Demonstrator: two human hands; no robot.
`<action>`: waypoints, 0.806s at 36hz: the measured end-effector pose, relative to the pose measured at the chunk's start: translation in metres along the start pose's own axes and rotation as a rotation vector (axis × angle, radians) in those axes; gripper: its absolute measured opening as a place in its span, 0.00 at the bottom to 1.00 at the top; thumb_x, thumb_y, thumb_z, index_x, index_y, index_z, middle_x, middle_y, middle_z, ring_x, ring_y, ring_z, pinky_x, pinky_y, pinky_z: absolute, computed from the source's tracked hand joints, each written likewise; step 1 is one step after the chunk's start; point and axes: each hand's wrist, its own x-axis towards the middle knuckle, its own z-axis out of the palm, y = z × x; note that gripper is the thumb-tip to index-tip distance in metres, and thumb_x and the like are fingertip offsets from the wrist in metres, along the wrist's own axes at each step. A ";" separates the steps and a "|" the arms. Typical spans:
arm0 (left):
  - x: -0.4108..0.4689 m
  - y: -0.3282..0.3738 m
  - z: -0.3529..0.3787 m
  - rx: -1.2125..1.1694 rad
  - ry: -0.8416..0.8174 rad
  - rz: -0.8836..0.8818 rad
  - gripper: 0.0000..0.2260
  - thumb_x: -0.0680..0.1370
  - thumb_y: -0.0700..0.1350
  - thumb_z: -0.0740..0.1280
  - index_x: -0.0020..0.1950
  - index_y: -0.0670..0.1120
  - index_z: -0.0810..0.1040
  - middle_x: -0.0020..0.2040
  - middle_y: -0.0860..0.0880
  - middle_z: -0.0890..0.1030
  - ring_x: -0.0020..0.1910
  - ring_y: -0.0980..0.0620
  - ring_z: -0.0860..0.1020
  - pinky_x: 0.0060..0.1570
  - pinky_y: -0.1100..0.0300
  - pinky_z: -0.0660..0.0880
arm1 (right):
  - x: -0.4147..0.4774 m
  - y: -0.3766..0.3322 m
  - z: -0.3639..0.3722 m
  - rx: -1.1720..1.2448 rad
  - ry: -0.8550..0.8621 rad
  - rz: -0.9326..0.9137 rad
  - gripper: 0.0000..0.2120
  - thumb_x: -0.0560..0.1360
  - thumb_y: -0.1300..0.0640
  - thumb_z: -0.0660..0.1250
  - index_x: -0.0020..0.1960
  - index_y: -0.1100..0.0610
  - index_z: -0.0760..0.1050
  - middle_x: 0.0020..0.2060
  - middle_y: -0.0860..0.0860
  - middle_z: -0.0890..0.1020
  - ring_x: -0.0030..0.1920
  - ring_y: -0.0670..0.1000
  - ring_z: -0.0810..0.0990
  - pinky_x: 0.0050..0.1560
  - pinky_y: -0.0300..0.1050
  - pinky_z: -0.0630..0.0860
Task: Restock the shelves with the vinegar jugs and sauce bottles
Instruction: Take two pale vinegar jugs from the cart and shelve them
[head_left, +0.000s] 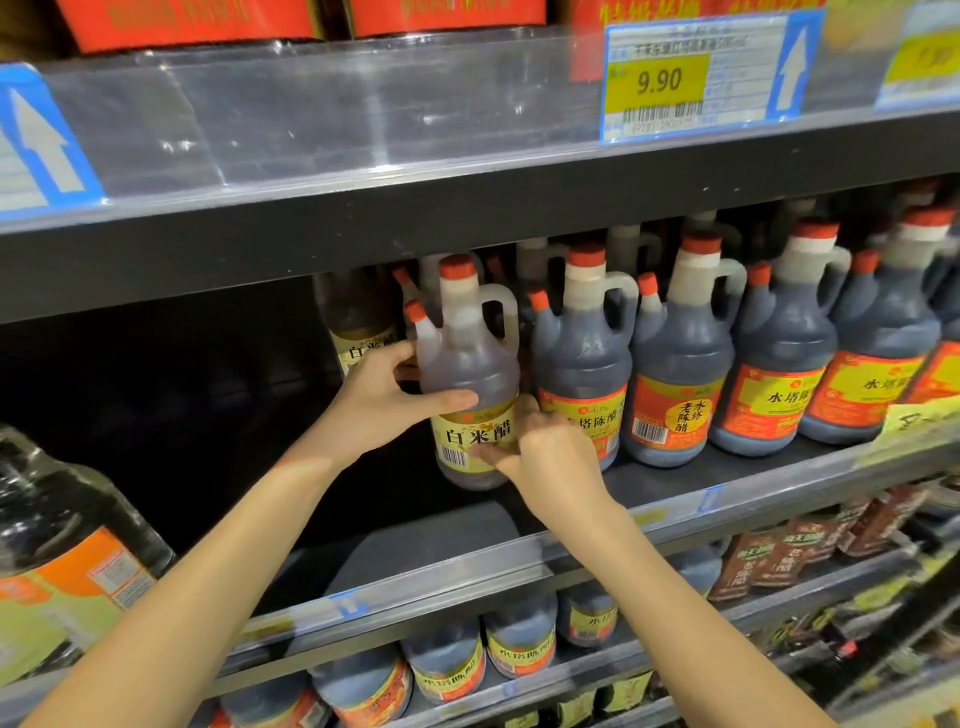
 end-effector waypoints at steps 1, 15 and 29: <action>0.000 0.000 0.001 0.000 0.005 -0.001 0.25 0.59 0.57 0.76 0.55 0.55 0.79 0.53 0.55 0.83 0.56 0.56 0.80 0.59 0.52 0.76 | -0.001 -0.001 0.000 0.025 -0.006 0.002 0.28 0.64 0.44 0.76 0.49 0.67 0.74 0.37 0.63 0.82 0.38 0.63 0.82 0.33 0.45 0.68; -0.013 -0.002 -0.002 0.301 -0.055 -0.062 0.28 0.71 0.63 0.67 0.65 0.50 0.75 0.62 0.54 0.78 0.60 0.54 0.76 0.62 0.54 0.73 | -0.010 0.005 -0.009 0.302 -0.038 0.102 0.22 0.68 0.52 0.76 0.55 0.63 0.78 0.45 0.57 0.84 0.45 0.56 0.81 0.42 0.43 0.73; -0.052 0.039 0.006 0.850 -0.065 -0.050 0.23 0.69 0.69 0.61 0.55 0.57 0.80 0.50 0.60 0.83 0.52 0.57 0.80 0.56 0.49 0.76 | -0.039 0.050 -0.088 0.206 -0.269 -0.046 0.29 0.72 0.55 0.73 0.70 0.59 0.69 0.64 0.54 0.76 0.64 0.52 0.74 0.63 0.45 0.70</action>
